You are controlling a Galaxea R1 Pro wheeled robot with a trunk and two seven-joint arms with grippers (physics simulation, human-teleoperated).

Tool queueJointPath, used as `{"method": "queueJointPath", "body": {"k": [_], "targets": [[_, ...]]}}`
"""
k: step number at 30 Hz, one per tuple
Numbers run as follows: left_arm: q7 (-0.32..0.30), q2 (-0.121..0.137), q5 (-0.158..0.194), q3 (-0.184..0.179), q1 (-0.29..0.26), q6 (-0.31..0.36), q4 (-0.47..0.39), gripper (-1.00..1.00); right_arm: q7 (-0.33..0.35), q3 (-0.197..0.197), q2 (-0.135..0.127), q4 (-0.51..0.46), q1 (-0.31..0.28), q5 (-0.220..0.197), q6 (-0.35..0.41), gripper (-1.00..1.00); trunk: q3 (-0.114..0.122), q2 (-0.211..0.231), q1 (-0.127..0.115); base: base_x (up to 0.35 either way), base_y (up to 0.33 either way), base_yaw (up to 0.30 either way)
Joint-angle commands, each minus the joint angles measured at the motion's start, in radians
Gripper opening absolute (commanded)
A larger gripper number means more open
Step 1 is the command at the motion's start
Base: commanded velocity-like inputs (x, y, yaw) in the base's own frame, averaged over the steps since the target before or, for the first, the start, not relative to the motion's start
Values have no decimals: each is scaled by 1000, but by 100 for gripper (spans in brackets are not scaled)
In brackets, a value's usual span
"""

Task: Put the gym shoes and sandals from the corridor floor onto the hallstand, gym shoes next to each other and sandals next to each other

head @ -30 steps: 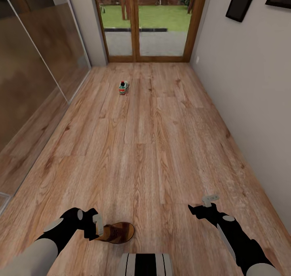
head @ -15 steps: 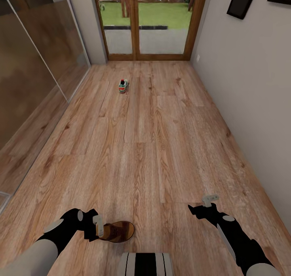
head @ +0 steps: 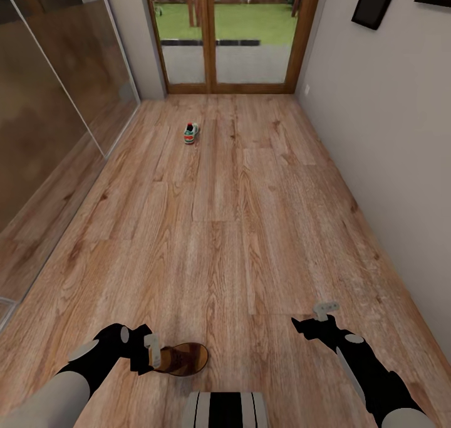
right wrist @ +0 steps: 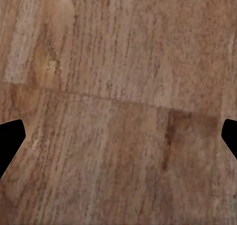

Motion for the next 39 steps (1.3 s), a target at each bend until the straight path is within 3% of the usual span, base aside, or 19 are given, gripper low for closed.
{"method": "queueJointPath", "body": {"k": [1,7,19,36,39], "targets": [[-3,1,-1,-5,0,8,-2,100,4,-1,0,-2,0,5,5,100,-1,0,0,0,0,0],[0,0,-9,-5,-1,55,-4,100,4,-1,0,-2,0,5,5,100,-1,0,0,0,0,0],[7,-8,-79,-1,4,99,-5,100,4,-1,0,-2,0,5,5,100,-1,0,0,0,0,0],[9,-10,-91,1,9,99,-23,100,4,-1,0,-1,0,5,5,100,-1,0,0,0,0,0],[9,-10,-91,1,8,98,-23,100,4,-1,0,-1,0,5,5,100,-12,-1,1,0,0,0]]}}
